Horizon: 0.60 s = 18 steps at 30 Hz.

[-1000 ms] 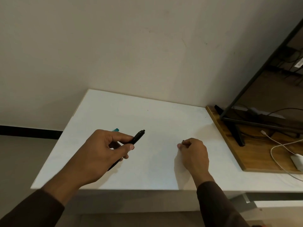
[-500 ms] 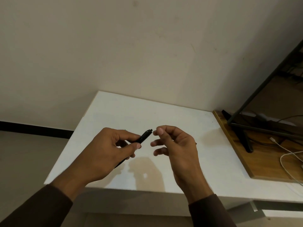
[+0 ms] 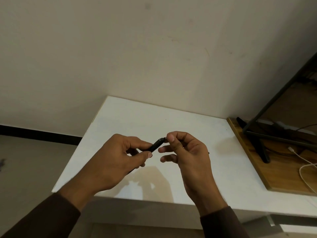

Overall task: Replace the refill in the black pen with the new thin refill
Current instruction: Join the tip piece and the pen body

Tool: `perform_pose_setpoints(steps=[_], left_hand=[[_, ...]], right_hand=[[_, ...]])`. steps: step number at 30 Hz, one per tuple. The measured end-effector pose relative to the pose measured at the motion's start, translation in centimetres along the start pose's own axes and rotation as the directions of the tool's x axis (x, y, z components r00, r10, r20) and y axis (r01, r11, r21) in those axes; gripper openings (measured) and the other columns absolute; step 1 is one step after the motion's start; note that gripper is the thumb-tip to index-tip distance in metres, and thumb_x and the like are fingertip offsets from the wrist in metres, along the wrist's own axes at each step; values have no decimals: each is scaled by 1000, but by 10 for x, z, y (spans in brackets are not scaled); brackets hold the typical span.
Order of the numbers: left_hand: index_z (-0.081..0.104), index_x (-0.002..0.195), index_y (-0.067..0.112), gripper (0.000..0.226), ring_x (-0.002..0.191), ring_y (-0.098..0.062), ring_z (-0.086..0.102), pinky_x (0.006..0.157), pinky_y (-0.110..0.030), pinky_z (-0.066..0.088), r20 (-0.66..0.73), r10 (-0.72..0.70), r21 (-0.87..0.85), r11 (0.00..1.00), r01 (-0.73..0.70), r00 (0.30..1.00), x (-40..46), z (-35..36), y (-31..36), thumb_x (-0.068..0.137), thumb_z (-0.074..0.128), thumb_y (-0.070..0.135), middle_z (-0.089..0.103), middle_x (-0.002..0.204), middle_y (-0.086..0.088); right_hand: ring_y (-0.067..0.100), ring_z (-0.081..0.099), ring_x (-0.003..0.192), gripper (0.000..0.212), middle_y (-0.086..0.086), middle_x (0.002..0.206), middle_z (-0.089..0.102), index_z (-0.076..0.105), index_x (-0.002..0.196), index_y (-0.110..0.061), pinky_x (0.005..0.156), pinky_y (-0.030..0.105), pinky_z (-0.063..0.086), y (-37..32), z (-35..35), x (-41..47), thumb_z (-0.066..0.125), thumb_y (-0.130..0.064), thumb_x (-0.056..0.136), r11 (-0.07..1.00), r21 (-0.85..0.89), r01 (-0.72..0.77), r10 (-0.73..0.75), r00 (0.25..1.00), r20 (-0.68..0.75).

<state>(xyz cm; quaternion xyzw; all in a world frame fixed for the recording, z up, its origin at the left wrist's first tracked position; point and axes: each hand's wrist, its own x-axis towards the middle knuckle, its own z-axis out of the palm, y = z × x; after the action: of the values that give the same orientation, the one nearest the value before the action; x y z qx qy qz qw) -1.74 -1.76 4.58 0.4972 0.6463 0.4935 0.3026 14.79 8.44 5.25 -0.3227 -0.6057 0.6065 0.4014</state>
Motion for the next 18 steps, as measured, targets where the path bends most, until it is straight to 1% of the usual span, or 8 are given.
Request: perform_pose_setpoints(steps=[5, 8, 13, 18], left_hand=[[82, 104, 39, 22, 79, -14, 76, 81, -46, 64, 13, 3, 17, 1000, -4, 1000, 0, 1, -1, 92, 73, 22, 76, 84, 13], [81, 105, 40, 22, 79, -13, 75, 82, -46, 63, 17, 5, 38, 999, -6, 1000, 0, 1, -2, 92, 72, 24, 75, 84, 12], [81, 104, 42, 23, 79, -12, 74, 82, -48, 61, 24, 5, 63, 998, -7, 1000, 0, 1, -3, 93, 72, 26, 75, 84, 11], [80, 105, 43, 23, 80, -11, 75, 84, -45, 62, 36, 10, 58, 998, -12, 999, -1, 2, -3, 93, 71, 26, 74, 86, 11]], right_hand=[[27, 76, 78, 12, 10, 88, 77, 73, 93, -8, 64, 36, 62, -1, -4, 1, 63, -9, 100, 997, -74, 32, -30, 999, 21], [27, 76, 77, 12, 10, 87, 77, 71, 94, -7, 65, 37, 63, -1, -5, 1, 62, -9, 101, 996, -88, 32, -28, 999, 39], [24, 76, 76, 12, 9, 88, 76, 69, 95, -6, 64, 35, 63, -1, -4, 1, 60, -9, 102, 994, -104, 21, -15, 998, 58], [22, 75, 77, 14, 7, 86, 74, 69, 97, -7, 63, 33, 62, -1, -3, 1, 57, -9, 103, 989, -144, 31, -20, 997, 75]])
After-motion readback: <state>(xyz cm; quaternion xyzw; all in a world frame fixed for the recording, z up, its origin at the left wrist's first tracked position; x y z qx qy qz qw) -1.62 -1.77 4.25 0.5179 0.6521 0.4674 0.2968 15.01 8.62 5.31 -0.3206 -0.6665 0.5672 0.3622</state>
